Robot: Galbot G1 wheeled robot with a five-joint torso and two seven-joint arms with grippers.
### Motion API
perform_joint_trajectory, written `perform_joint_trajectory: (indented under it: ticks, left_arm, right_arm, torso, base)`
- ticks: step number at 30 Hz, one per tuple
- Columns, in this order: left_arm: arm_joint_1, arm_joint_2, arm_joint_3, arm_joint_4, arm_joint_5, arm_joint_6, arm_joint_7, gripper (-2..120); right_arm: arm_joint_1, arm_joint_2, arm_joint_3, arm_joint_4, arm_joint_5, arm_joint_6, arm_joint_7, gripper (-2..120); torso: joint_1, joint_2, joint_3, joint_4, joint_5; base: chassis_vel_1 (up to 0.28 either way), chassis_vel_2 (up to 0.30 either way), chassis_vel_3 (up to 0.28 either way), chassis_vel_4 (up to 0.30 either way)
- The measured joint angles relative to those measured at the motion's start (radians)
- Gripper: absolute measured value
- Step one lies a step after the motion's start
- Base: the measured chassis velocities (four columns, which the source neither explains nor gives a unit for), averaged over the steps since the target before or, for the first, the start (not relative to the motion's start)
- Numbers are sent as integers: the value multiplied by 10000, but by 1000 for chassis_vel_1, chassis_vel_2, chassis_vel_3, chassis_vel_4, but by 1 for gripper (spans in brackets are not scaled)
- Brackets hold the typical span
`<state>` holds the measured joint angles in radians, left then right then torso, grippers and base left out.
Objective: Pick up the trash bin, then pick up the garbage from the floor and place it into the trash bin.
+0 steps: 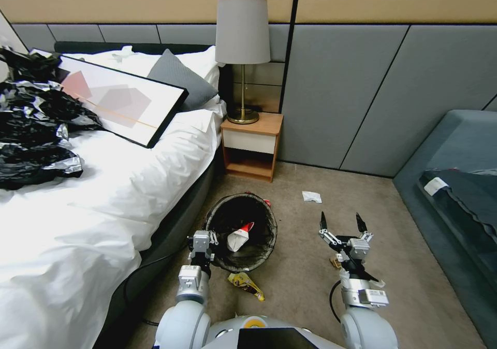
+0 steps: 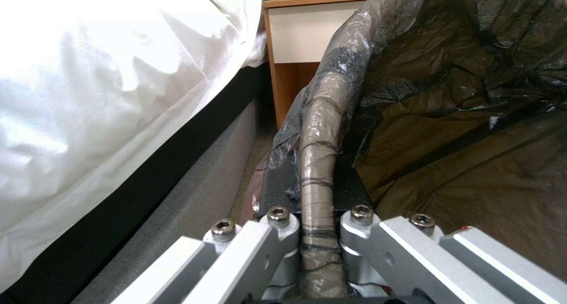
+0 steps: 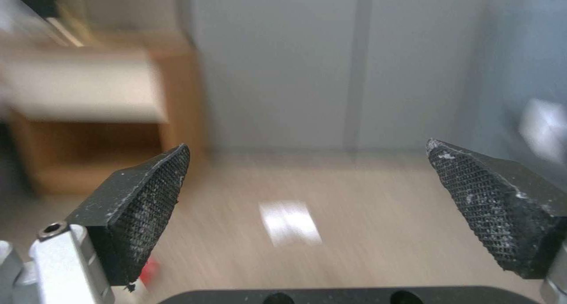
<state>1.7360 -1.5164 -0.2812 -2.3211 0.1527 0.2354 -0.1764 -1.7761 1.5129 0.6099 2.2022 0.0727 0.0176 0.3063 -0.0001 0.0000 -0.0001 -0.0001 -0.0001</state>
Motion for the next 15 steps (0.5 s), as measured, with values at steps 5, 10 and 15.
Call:
perform_joint_trajectory:
  ticks: [5,10,15]
  left_arm:
    - [-8,-1,15,1,8,-7,-1,1]
    - [-23,3,71,27,19,-12,-1,1]
    - [9,17,85,38,57,-15,-1,1]
  right_arm:
    - [234,-107,131,-456,460,-1188,424,100]
    - [573,-222,318,-1145,839,-1624,433,100]
    - [1082,-353,503,-2182,1369,-2003,470,100]
  torso:
    - [0,0,0,1,1]
    - [0,1,0,-1,1]
    - [0,0,0,1,1]
  base:
    - [0,0,0,0]
    - [0,0,0,0]
    - [0,0,0,0]
